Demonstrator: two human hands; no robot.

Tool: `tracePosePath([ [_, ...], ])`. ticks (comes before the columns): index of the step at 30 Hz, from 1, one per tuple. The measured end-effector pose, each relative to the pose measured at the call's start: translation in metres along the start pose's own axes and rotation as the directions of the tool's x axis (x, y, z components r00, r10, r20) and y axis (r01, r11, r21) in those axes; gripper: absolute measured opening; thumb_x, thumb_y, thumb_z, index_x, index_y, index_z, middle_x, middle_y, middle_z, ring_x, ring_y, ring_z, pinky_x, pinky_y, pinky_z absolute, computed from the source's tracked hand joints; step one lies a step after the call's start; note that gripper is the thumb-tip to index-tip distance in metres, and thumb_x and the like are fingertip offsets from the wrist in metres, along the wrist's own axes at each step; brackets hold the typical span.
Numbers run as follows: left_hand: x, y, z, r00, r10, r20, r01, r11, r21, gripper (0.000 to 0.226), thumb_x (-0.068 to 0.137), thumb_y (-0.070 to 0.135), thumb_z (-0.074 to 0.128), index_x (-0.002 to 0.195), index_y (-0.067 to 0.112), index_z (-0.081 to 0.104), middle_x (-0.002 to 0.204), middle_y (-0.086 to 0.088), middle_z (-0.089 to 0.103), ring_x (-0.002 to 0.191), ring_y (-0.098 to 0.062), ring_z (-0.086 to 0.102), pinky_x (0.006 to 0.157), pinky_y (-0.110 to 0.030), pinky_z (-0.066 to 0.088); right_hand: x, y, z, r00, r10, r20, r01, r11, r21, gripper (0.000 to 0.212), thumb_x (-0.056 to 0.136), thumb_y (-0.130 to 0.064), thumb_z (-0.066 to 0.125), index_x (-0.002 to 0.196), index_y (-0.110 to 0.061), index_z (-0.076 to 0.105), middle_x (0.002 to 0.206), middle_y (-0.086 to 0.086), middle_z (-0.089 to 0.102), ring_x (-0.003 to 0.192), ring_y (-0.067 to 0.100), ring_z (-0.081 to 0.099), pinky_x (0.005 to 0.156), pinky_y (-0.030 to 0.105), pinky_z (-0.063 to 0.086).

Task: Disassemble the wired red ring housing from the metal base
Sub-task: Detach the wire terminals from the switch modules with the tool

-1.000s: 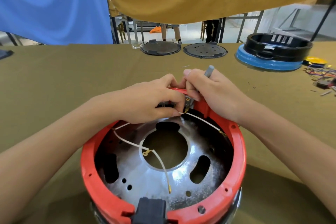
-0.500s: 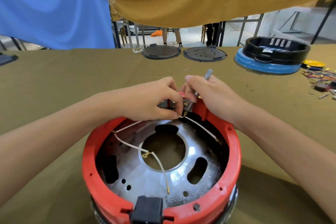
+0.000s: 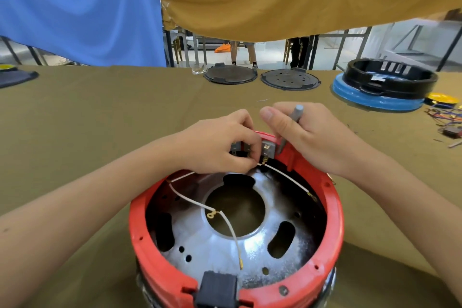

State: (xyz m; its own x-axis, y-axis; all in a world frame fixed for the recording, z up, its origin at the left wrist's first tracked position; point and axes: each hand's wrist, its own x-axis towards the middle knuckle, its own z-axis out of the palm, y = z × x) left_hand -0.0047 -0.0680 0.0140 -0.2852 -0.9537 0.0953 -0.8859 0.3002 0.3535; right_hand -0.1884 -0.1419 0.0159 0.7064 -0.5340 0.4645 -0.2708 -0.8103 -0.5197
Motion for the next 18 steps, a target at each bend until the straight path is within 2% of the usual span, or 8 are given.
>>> tracePosePath([
  [3,0.0,-0.0002,-0.001,1.0,-0.005,0.019,0.005,1.0,-0.005,0.01,0.082,0.035,0.068,0.08,0.042,0.062,0.107,0.017,0.041,0.093,-0.009,0.056,0.089,-0.042,0.047,0.0003,0.0054,0.0003,0.995,0.001,-0.095,0.001,1.0,0.018,0.052,0.097,-0.045,0.052,0.057,-0.016,0.035,0.053,-0.006,0.032,0.051,0.008,0.031,0.049,0.025,0.024],
  [6,0.0,0.0008,-0.0022,0.999,0.0,0.042,0.0,1.0,-0.019,0.011,0.082,0.034,0.068,0.079,0.041,0.061,0.11,0.015,0.042,0.092,-0.008,0.055,0.09,-0.043,0.046,-0.0005,0.006,0.0045,0.99,-0.027,-0.135,0.03,0.999,0.015,0.053,0.099,-0.038,0.054,0.055,-0.015,0.035,0.051,-0.006,0.03,0.049,0.01,0.03,0.048,0.025,0.023],
  [11,0.0012,0.002,-0.0041,0.996,0.001,0.086,0.002,1.0,-0.029,0.015,0.083,0.03,0.069,0.076,0.04,0.06,0.11,0.017,0.039,0.093,-0.006,0.053,0.092,-0.044,0.045,-0.0012,0.0094,0.0044,0.985,-0.034,-0.167,0.055,0.991,0.119,0.052,0.102,-0.03,0.053,0.062,0.003,0.045,0.054,0.016,0.038,0.053,0.027,0.036,0.049,0.032,0.028],
  [18,0.003,0.0002,-0.0071,0.987,0.044,0.152,-0.034,0.997,-0.068,0.011,0.085,0.03,0.065,0.079,0.038,0.061,0.115,0.013,0.041,0.104,-0.015,0.054,0.096,-0.045,0.044,-0.0023,0.0077,0.0082,0.993,-0.053,-0.104,0.063,0.994,0.09,0.05,0.103,-0.028,0.051,0.061,-0.001,0.042,0.054,0.002,0.035,0.052,0.01,0.032,0.052,0.031,0.027],
])
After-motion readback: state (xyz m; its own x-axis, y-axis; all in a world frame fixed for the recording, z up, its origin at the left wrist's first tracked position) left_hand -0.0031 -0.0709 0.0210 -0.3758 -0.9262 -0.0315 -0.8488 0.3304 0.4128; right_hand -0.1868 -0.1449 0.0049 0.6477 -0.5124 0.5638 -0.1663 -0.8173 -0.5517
